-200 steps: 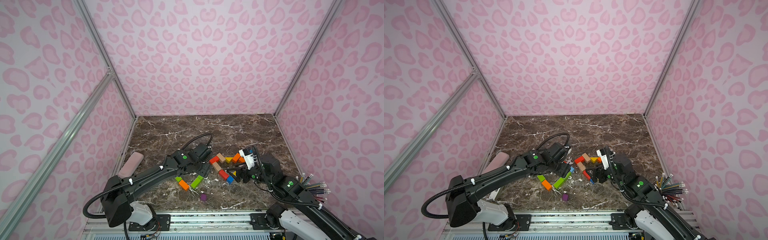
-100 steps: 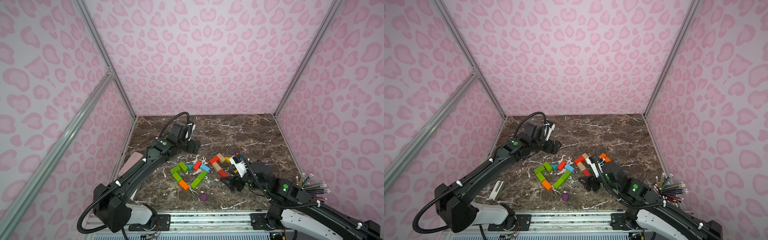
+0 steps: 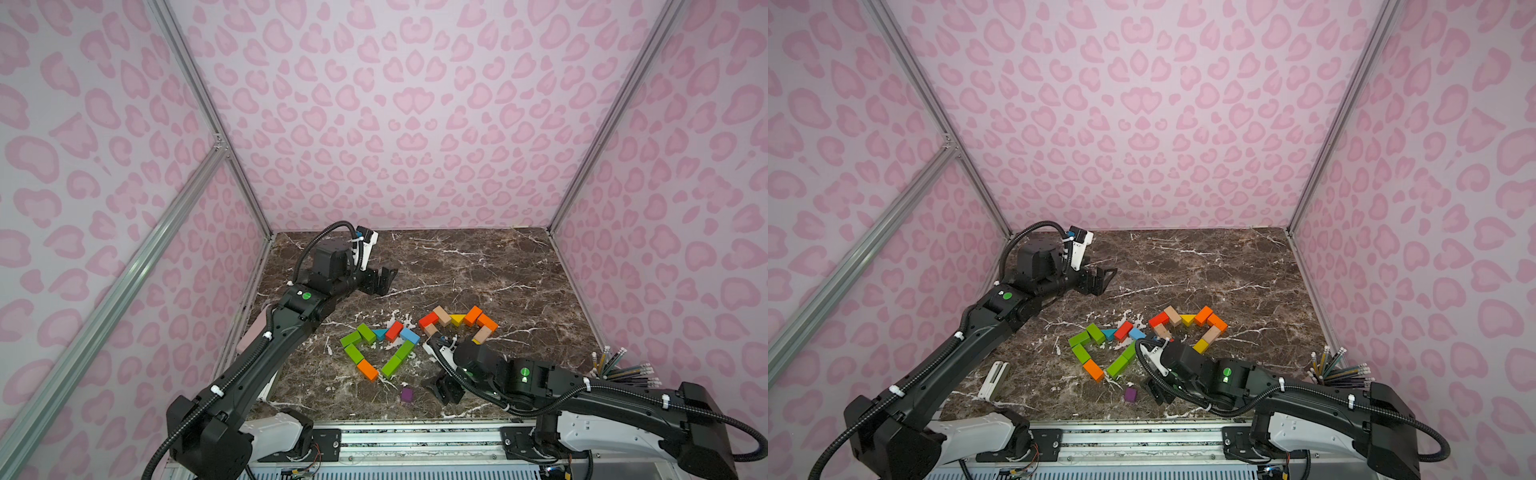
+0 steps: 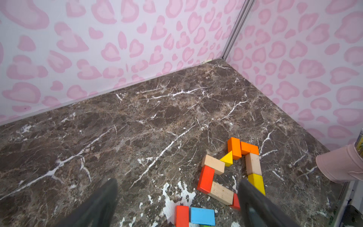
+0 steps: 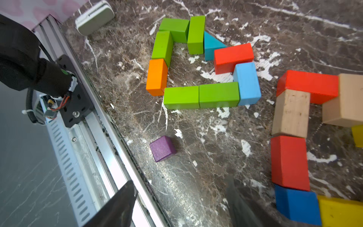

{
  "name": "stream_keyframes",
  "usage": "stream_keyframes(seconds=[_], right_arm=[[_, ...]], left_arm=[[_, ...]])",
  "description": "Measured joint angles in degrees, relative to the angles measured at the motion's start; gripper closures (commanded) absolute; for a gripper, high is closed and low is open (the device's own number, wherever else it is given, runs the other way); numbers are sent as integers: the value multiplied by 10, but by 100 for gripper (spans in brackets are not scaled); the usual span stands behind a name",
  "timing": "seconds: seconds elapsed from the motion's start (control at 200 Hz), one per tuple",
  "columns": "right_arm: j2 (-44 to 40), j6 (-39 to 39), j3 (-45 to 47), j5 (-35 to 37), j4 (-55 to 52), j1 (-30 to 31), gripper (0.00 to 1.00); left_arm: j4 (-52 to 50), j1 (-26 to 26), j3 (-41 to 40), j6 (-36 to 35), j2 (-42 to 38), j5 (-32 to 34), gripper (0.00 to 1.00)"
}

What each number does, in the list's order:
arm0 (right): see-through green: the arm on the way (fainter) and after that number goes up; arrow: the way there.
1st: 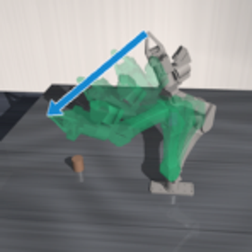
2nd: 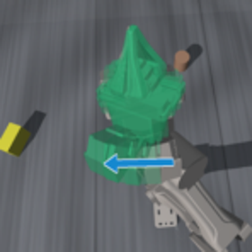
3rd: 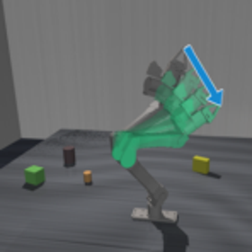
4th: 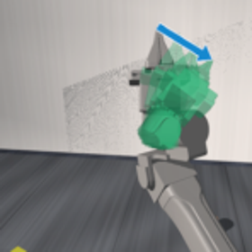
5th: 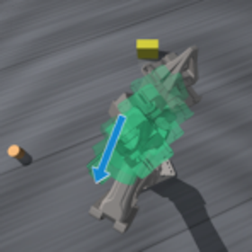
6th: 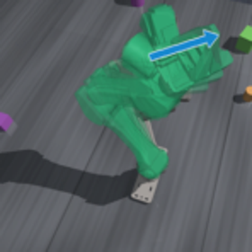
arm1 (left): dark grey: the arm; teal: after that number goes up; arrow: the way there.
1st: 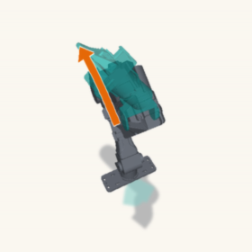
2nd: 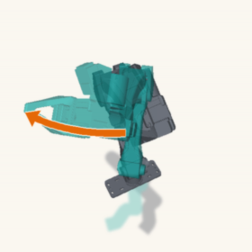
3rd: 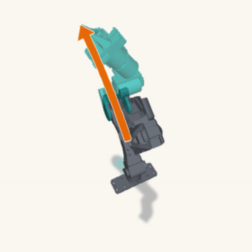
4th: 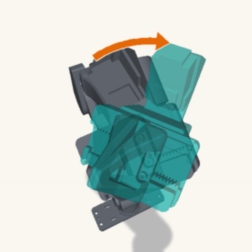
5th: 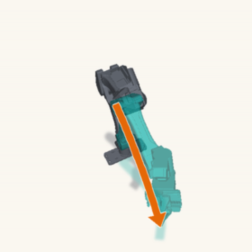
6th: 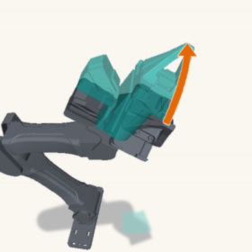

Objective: Assemble a heart with building blocks
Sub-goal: Assemble the building block at the center of the board.

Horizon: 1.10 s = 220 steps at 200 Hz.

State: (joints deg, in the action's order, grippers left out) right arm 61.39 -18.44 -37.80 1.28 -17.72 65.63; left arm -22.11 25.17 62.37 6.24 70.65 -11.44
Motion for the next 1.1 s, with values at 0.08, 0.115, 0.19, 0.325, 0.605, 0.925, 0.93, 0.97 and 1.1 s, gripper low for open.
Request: stream_keyframes(seconds=[0.08, 0.115, 0.19, 0.325, 0.605, 0.925, 0.93, 0.97, 1.1], right_arm=[[33, -9, -9, 0, 9, 7, 26], [51, -20, -15, 2, 13, 12, 27], [88, -44, -30, 6, 17, 28, 28], [157, -107, -75, 32, 12, 67, 29], [216, -177, -87, 43, 21, 97, 30], [255, -77, -118, 18, -11, 76, 33], [255, -75, -118, 19, -11, 76, 33], [259, -58, -121, 17, -19, 72, 34], [275, -13, -132, 0, -29, 71, 37]], left_arm=[[26, 0, -14, -4, -21, 7, 3], [36, 0, -22, -6, -29, 14, 3], [51, -1, -36, -8, -43, 28, 3], [54, -3, -42, -13, -55, 45, 3], [54, -6, -43, -16, -77, 75, 3], [54, -7, -44, -17, -75, 78, 2], [54, -7, -44, -17, -75, 78, 2], [54, -7, -44, -17, -74, 77, 2], [54, -7, -44, -18, -71, 73, 2]])
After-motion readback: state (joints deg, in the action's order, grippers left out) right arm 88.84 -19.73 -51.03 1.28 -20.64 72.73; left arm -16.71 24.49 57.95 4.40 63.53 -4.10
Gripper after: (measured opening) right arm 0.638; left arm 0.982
